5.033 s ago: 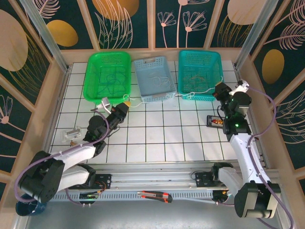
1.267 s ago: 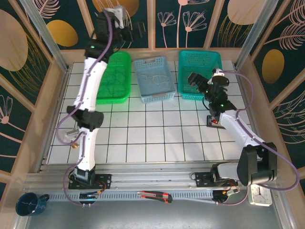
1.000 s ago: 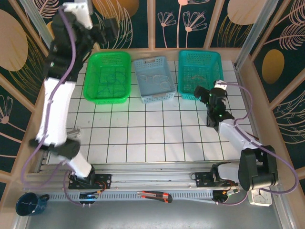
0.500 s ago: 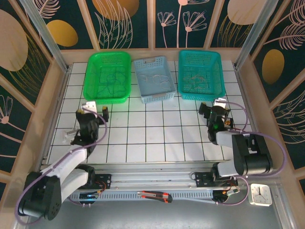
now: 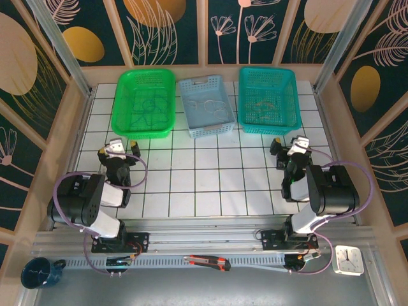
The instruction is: Untangle the cables
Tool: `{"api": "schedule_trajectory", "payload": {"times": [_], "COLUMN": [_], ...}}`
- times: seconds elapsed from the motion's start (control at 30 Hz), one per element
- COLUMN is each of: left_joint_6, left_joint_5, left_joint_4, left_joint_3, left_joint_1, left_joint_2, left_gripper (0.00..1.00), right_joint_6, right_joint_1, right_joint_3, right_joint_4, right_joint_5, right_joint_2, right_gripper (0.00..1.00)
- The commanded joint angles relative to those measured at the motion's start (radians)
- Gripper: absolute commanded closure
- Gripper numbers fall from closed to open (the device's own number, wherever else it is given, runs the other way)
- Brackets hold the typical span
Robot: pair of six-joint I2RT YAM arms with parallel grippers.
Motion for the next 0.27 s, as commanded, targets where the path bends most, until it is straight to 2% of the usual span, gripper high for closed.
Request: {"api": "schedule_trajectory", "payload": {"times": [0.0,0.23], "left_joint_6": [-0.012,-0.035], "left_joint_5": [0.046,0.063], "left_joint_4": [0.075,0.028], "left_joint_3": [0.029,0.049], "left_joint_1": [0.015,0.038], "left_joint_2": [0.005,0.001], "left_gripper": [0.01,0.01], "right_joint_6": [-0.001,0.000], "right_joint_1": [0.003,0.000], "right_joint_3": [0.018,0.016], "right_joint_4": [0.057,0.064], "right_joint_5": [0.016,0.009], "right_joint_2": [0.001,0.001], "right_gripper": [0.01,0.01]}}
